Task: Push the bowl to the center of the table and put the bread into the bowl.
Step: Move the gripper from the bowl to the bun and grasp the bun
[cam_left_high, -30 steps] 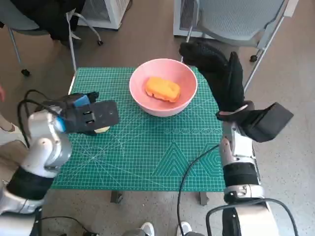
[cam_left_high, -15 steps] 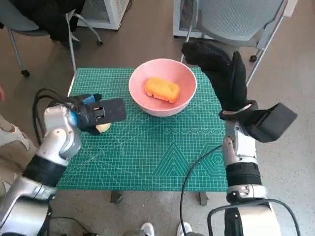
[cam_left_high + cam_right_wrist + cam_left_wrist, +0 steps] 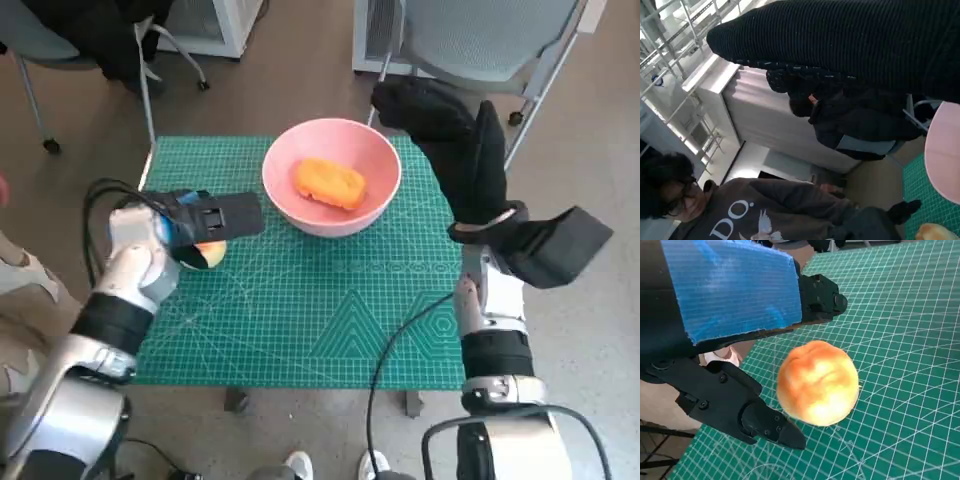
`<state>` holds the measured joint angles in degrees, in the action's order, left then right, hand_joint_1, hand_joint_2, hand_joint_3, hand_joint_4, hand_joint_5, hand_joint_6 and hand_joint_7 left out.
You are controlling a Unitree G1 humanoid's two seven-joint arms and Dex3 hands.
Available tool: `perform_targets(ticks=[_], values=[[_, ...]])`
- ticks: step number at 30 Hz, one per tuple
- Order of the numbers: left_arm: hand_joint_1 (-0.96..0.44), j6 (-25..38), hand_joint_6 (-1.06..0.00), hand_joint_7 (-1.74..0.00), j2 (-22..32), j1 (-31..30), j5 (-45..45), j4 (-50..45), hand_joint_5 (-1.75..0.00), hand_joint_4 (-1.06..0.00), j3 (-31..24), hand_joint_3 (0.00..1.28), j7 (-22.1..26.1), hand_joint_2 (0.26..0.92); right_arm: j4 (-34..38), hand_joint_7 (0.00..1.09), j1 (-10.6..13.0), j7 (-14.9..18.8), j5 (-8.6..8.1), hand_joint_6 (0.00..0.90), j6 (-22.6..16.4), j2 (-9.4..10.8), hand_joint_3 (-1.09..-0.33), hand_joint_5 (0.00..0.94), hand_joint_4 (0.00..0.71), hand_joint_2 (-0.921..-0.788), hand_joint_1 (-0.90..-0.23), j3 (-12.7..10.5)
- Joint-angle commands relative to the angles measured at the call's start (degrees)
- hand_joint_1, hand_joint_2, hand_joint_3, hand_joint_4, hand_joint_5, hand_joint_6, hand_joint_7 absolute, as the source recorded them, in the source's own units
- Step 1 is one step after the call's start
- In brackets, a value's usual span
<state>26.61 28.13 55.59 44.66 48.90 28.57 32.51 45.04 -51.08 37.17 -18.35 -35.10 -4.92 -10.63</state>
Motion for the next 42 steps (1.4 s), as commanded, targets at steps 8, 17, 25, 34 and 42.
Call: perform_targets(ticks=[8, 17, 25, 34, 42], values=[[-0.39, -5.4, -0.13, -0.01, -2.7, 4.0, -0.8, 11.1, 0.0, 0.0, 1.3, 0.0, -3.6, 0.691, -1.9, 0.47, 2.6, -0.3, 0.1, -0.001, 1.4, -0.8, -0.914, 0.001, 0.149, -0.921, -0.702, 0.0], [-0.33, -9.1, -0.14, -0.01, -3.8, 5.8, -1.1, 18.6, -0.16, -0.22, 2.0, 0.0, -4.8, 0.694, -3.0, 0.46, 3.2, -0.9, 0.24, -0.001, 1.8, -1.3, -0.917, 0.0, 0.147, -0.921, -0.702, 0.0], [-0.24, -10.0, -0.16, 0.0, -4.5, 6.8, -1.5, 22.7, -1.01, -0.05, 2.3, 0.0, -4.3, 0.683, -3.9, 0.46, 3.7, -1.6, 0.64, -0.001, 1.8, -1.4, -0.918, 0.0, 0.146, -0.921, -0.703, 0.3], [-0.19, -8.9, -0.21, 0.0, -5.1, 7.2, -1.6, 24.8, -0.33, -0.24, 2.3, 0.0, -5.0, 0.687, -4.0, 0.45, 3.6, -1.9, 0.76, -0.001, 1.9, -1.5, -0.917, 0.0, 0.146, -0.921, -0.703, 0.3], [-0.09, -9.2, -0.27, -0.02, -5.2, 6.6, -2.0, 25.3, -0.08, -0.31, 1.7, 0.01, -8.4, 0.713, -4.1, 0.45, 3.5, -1.9, 0.52, -0.001, 2.2, -1.4, -0.917, 0.0, 0.146, -0.921, -0.703, 0.4]])
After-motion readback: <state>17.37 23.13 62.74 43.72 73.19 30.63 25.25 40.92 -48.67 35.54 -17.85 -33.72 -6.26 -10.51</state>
